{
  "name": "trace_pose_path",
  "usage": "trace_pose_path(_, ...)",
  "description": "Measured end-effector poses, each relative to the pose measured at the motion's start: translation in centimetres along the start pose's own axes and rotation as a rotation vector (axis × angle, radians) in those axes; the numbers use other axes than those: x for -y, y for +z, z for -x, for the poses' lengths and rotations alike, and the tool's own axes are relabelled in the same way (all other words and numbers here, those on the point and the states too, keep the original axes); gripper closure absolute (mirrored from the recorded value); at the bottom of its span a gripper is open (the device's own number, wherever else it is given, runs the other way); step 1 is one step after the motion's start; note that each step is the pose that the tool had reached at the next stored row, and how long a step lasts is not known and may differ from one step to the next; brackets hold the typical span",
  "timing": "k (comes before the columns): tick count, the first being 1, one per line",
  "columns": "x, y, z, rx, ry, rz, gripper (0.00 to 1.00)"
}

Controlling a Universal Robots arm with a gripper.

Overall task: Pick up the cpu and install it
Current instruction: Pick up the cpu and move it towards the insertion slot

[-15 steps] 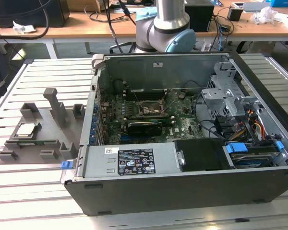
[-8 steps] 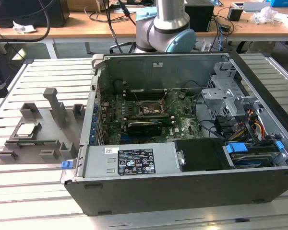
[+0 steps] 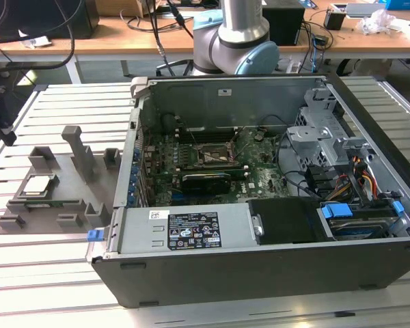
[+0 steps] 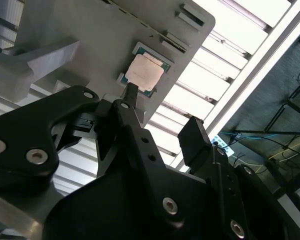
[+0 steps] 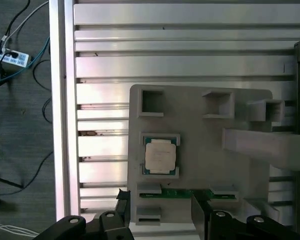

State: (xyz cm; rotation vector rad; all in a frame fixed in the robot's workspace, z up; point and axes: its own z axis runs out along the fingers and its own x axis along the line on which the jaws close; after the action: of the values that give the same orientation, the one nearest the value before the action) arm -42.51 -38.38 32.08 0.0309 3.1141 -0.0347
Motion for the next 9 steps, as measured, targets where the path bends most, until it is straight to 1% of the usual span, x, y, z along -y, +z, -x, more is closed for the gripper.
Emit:
trace_pose_path(1,-0.16,0.11,0.02,0.0,0.0,-0.0006,0.4)
trace_pose_path(3,-0.74,0.36,0.06,0.0,0.0,-0.0062,0.4)
trace_pose_path(4,-0.91,0.47,0.07,0.0001,0.0,-0.007,0.4)
trace_pose_path(9,-1.02,0.94,0.06,0.0002,0.0,-0.0071,0.4)
